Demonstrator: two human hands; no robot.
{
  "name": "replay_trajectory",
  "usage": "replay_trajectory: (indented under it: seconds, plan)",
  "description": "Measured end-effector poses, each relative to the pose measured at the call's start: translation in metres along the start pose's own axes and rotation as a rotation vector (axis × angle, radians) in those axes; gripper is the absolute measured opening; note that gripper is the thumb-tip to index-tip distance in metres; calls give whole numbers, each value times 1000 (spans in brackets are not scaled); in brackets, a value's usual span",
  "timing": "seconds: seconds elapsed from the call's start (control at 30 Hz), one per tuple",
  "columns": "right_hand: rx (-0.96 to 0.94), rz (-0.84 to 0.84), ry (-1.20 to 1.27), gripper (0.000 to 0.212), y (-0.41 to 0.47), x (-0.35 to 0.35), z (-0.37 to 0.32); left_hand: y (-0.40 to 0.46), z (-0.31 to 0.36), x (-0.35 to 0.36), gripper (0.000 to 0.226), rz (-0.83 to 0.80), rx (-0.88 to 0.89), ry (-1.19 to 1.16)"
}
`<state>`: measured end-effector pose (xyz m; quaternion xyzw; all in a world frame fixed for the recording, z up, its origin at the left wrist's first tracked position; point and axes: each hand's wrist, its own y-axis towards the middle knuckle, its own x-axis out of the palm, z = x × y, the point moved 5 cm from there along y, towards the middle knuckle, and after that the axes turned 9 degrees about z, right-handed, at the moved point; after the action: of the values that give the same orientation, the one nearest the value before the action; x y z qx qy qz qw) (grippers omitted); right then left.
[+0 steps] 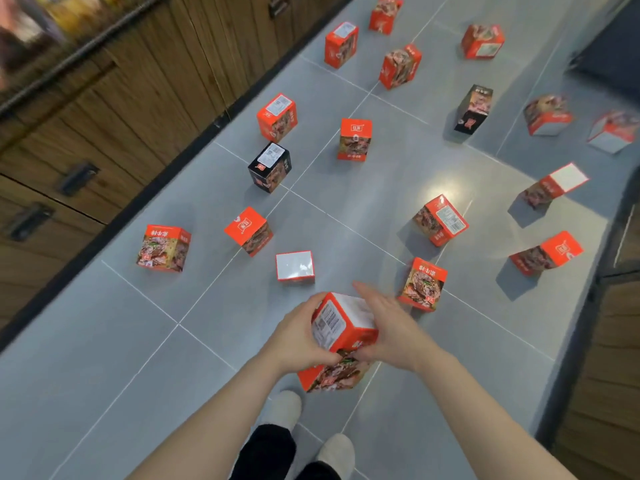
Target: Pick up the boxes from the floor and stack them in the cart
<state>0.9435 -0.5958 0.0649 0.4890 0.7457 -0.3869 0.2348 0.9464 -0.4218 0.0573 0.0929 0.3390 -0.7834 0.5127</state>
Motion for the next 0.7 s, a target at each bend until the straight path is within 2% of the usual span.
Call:
replay_trajectory:
  seconds: [0.07, 0.17, 0.23, 0.33, 0.43, 0.57, 0.7]
  plan:
    - [-78, -115, -70, 115, 14, 13, -20, -3, -6, -6, 92, -26, 52, 50]
    - [-87, -144, -95, 107, 30, 30, -39, -6, -28, -21, 93, -39, 40, 42]
    - [-34, -129, 27, 101, 38, 38, -53, -6, -49, -41, 100, -35, 4, 53]
    - [88, -74, 337, 95, 55, 44, -75, -5, -84, -88, 119, -15, -54, 78]
    - [179, -39, 475, 94, 82, 45, -107, -5, -124, -149, 127, 60, -127, 31]
    - [220, -46, 554, 87, 126, 59, -156, 4, -154, -213, 107, 74, -144, -100]
    - [291, -87, 615, 91, 163, 76, -186, 21, -176, -257, 102, 65, -221, -310]
